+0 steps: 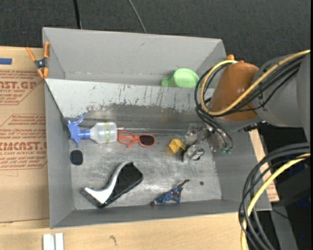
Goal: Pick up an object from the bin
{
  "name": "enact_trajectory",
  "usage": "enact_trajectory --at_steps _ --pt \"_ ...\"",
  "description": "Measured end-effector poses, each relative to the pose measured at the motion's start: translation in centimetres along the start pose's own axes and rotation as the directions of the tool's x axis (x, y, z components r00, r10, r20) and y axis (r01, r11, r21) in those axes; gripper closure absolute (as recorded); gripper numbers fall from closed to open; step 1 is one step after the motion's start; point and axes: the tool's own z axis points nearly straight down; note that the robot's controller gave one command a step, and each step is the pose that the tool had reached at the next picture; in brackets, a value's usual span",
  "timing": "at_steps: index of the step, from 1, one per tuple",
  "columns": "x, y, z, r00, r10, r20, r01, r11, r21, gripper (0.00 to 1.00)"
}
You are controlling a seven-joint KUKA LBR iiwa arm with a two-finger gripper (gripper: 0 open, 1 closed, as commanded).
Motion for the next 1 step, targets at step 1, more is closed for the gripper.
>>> enact_trajectory --at_steps 1 --pt "0.16 0.03 -0.36 1.000 0.000 -0.006 0.000 1.000 -0.001 1.00"
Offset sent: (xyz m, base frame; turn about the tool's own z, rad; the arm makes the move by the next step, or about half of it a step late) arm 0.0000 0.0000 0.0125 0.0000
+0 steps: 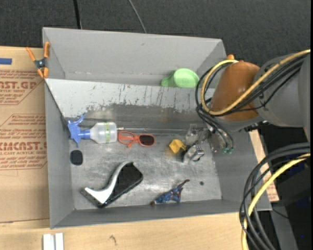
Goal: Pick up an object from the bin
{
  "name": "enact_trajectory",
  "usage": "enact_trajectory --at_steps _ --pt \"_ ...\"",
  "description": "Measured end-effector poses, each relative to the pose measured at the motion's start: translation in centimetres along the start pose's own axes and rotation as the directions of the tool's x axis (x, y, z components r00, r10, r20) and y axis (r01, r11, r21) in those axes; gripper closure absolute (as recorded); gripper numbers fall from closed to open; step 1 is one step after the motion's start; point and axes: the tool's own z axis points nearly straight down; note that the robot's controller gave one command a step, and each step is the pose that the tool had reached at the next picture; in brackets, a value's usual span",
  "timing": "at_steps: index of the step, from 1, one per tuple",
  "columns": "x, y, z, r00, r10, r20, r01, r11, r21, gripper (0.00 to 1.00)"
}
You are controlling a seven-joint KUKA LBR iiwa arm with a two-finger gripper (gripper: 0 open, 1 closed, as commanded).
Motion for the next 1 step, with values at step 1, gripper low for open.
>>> enact_trajectory --at_steps 1 --pt "0.17 0.09 -1.27 1.000 0.000 -0.006 0.000 1.000 -0.002 1.00"
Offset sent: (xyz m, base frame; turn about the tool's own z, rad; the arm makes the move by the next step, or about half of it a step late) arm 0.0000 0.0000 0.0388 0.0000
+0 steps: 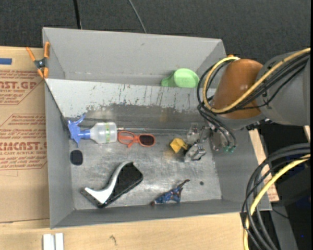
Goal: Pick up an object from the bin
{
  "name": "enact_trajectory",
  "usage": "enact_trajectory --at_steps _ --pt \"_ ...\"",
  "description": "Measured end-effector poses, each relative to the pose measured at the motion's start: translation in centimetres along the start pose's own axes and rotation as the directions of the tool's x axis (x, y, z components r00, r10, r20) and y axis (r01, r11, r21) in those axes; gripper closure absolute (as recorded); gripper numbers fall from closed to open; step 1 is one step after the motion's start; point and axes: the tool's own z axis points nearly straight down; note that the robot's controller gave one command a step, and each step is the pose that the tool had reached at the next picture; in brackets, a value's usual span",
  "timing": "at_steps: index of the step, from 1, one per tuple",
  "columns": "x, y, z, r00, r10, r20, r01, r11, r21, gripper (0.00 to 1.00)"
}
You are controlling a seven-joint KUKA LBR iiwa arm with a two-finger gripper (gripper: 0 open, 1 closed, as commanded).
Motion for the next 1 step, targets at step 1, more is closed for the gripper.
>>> enact_trajectory --at_steps 1 --pt "-0.11 0.00 -0.90 1.000 0.000 0.002 0.000 1.000 0.000 1.00"
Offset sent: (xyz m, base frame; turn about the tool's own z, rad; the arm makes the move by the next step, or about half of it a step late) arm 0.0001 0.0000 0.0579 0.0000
